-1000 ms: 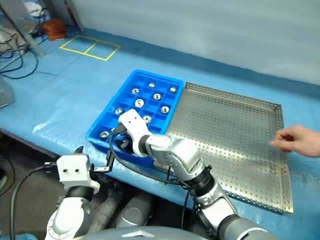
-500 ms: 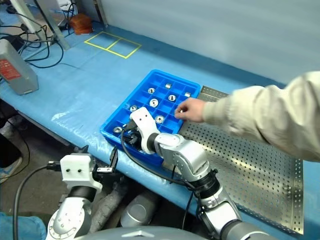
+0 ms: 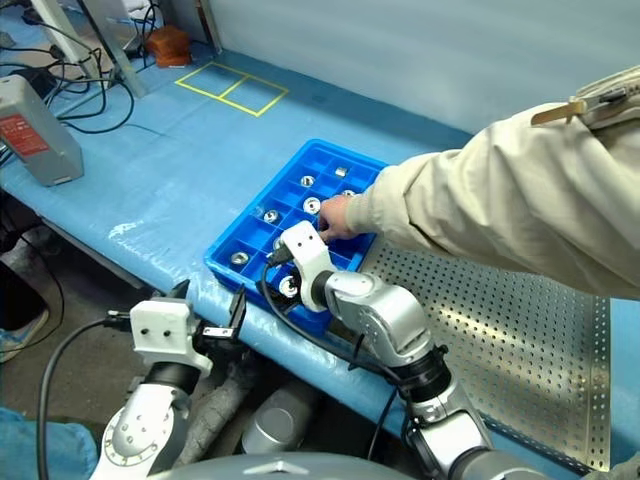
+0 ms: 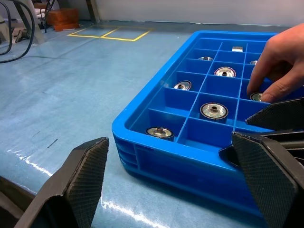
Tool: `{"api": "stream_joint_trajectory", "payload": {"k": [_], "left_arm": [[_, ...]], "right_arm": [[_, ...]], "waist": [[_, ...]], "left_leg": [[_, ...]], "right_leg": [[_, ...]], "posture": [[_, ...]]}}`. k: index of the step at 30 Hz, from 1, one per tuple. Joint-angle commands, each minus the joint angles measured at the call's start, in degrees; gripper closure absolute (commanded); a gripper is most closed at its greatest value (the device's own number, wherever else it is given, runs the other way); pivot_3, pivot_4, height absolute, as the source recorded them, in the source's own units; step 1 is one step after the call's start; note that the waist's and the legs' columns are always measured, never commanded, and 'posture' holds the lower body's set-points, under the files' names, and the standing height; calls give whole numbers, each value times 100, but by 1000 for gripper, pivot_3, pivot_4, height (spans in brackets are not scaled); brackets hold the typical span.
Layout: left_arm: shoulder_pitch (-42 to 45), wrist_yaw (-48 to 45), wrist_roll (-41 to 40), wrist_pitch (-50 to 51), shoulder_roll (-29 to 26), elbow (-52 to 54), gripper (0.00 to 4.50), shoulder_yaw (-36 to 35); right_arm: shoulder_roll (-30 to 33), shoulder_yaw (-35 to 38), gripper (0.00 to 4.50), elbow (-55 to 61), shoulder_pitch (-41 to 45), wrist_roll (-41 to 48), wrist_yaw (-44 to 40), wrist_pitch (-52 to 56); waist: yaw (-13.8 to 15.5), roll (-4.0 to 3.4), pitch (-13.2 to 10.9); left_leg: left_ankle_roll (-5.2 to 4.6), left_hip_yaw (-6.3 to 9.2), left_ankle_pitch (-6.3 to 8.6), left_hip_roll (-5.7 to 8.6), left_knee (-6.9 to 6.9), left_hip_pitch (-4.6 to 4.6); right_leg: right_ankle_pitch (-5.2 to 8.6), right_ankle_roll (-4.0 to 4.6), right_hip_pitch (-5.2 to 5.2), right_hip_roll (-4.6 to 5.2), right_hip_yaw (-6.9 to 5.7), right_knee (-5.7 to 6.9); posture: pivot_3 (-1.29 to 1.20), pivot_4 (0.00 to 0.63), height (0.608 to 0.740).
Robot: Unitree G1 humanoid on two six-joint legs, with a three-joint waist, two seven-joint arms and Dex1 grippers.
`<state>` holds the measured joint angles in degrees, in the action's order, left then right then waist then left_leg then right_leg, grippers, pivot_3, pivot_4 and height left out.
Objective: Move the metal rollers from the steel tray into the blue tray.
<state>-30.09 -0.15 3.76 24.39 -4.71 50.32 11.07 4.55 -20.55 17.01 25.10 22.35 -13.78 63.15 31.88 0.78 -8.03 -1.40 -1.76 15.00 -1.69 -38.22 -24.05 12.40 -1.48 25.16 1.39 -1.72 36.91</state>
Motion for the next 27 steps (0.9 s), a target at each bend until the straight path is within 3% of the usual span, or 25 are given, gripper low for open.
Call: {"api": "stream_joint_trajectory", "payload": {"k": [1,27], "left_arm": [[94,-53,-47,-29,-9,63,0,-29],[246,-164,-89,14,9,-88,0,91]], "right_arm": [[106,-19,18,407,44,84,-171,98],[49,72,18,576,1,10,-54,272]], "waist": [[0,0,0],[-132,-1,0]], "left_leg": [[0,3,0,0,-3,0],[4,38,-1,0,-12,9]], "right_leg": [[0,0,-2,0,-3,0],[7,11,-54,0,-36,-1]], "posture": [[514,150,740],[493,150,740]]}}
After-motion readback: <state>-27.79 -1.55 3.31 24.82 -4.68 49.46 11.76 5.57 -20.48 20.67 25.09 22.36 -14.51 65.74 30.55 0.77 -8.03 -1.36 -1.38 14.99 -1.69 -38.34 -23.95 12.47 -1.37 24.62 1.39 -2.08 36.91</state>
